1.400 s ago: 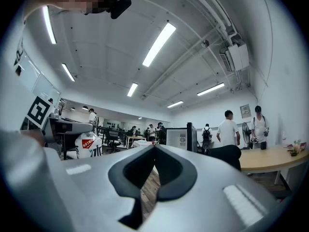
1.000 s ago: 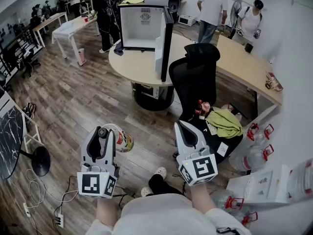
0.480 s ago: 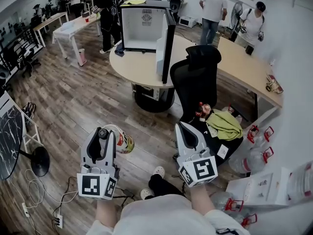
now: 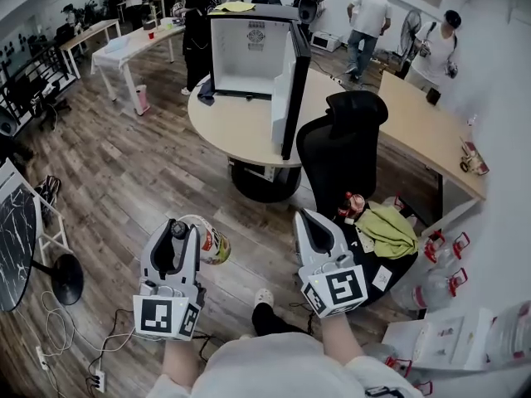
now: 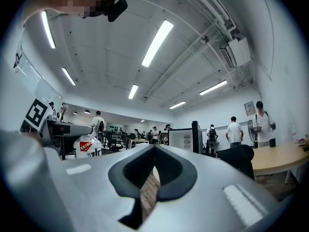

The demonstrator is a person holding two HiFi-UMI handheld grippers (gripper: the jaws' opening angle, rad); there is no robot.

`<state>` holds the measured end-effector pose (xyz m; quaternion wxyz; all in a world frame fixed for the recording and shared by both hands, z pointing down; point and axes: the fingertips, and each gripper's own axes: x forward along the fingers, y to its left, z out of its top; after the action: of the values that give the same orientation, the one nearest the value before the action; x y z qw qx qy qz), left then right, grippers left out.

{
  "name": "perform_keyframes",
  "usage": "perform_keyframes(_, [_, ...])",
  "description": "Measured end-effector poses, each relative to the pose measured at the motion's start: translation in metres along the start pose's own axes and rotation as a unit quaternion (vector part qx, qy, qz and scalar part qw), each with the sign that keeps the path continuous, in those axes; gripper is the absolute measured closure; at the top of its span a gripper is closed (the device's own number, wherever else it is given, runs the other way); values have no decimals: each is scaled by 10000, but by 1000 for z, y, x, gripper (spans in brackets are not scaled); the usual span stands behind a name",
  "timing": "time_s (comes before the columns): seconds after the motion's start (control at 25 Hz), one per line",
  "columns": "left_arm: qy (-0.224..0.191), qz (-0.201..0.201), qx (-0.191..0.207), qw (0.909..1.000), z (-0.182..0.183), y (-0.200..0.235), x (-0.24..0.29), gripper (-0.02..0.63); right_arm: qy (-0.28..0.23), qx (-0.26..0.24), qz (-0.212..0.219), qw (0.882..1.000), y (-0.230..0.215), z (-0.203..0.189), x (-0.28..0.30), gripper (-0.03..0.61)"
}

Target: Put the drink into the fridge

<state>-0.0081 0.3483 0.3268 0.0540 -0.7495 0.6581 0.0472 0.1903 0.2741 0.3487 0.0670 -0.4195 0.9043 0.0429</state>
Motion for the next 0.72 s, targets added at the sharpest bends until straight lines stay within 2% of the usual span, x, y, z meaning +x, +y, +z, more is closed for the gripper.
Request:
perform_keyframes(0.28, [-147,94,53,9998,5,20,68,459,-139,17,138,9998,-39,3,70,568])
perform_keyframes(0.72, [-323,252,73,9991,5,28,153,459,-236,80,339,9991,-99,-5,140,568])
